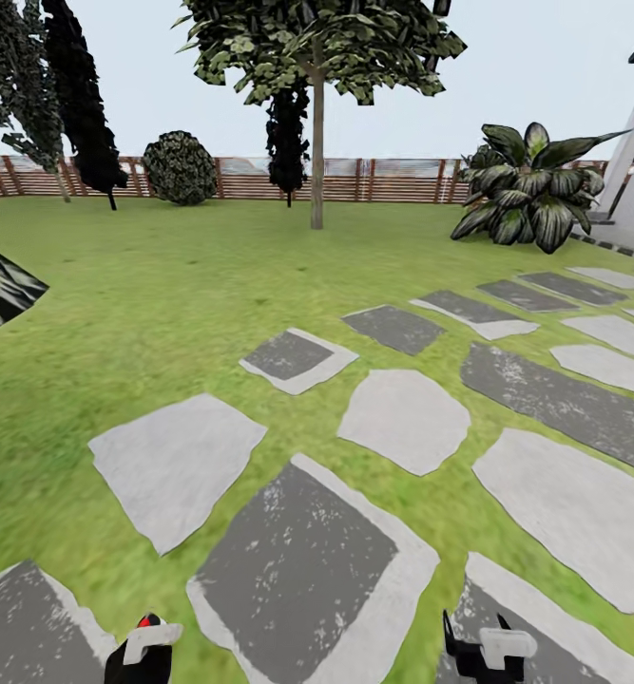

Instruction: In the garden, pick up the pesticide atomizer on the floor and spray pesticide onto both trees until each tree trunk is fully covered.

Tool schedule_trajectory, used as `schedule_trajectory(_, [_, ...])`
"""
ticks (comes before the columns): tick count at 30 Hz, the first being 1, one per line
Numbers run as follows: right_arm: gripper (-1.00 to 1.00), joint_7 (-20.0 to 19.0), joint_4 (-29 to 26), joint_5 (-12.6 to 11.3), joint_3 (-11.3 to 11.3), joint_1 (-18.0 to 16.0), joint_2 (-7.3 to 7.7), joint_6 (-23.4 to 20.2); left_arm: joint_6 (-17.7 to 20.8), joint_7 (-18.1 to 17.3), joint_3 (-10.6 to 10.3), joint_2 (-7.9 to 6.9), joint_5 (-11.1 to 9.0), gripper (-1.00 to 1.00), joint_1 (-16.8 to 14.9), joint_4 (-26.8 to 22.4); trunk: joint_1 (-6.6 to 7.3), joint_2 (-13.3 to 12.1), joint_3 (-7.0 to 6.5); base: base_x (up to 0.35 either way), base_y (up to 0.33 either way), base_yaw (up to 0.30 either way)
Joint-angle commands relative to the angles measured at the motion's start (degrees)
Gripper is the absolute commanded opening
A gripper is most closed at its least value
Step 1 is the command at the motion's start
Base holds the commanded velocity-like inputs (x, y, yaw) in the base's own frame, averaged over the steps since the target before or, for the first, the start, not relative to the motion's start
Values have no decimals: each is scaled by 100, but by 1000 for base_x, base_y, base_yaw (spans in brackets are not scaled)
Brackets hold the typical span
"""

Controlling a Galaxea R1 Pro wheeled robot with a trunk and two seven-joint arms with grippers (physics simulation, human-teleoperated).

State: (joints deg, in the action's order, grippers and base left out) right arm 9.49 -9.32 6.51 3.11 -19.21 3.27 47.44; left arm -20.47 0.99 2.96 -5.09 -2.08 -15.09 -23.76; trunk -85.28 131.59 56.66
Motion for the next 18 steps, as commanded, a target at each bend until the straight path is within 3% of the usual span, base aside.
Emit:
schedule_trajectory(1, [100,26,3,61,32,-3,-1,12,-18,7,-6,0,-20,-100,-3,3,-2,2,5,339,0,0])
schedule_trajectory(18, [100,26,0,61,32,-3,-1,20,-25,6,-6,0,-23,-100,-2,3,-2,2,5,339,0,0])
